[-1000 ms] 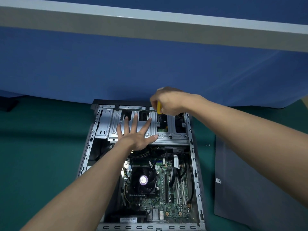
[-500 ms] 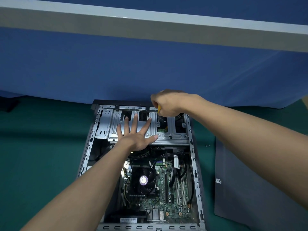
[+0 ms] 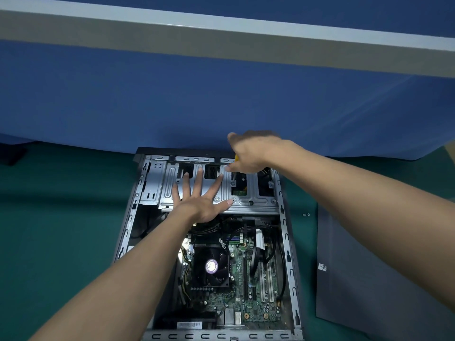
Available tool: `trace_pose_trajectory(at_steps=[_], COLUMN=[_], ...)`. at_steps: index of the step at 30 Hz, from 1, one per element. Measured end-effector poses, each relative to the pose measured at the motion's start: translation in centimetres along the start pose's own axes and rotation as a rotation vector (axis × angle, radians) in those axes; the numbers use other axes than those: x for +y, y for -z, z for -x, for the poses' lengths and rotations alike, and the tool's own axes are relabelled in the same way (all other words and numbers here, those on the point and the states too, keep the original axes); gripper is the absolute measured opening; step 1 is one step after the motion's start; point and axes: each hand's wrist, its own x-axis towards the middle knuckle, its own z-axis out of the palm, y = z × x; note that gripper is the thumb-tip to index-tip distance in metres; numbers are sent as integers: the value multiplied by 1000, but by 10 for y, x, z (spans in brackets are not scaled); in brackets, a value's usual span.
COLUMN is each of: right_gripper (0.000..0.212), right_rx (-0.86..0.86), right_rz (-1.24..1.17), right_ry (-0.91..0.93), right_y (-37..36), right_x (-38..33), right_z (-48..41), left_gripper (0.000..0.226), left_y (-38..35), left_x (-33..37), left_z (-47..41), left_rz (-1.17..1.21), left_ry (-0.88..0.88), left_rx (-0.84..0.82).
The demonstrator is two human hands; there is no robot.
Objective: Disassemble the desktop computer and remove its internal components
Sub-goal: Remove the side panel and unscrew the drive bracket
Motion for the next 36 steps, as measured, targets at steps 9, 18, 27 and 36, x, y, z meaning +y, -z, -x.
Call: trace_pose_trajectory(at_steps=[9, 18, 27, 36], right_gripper=[5, 35, 42, 4], right_rx=[91, 103, 45, 66], right_rz=[5, 70, -5, -62], right_ry=[44, -37, -8, 43], right_y=[1, -3, -2, 3], right_x=[-2, -3, -3, -5], right_z=[-2, -4, -1, -1], left_gripper=[78, 78, 78, 78], left_y=[0, -1, -2, -3], left_x=[0, 0, -1, -2], left_z=[1, 0, 0, -1], left_rz=[3, 19, 26, 20], left_ry=[2, -6, -6, -3], left_rx=[5, 15, 18, 29])
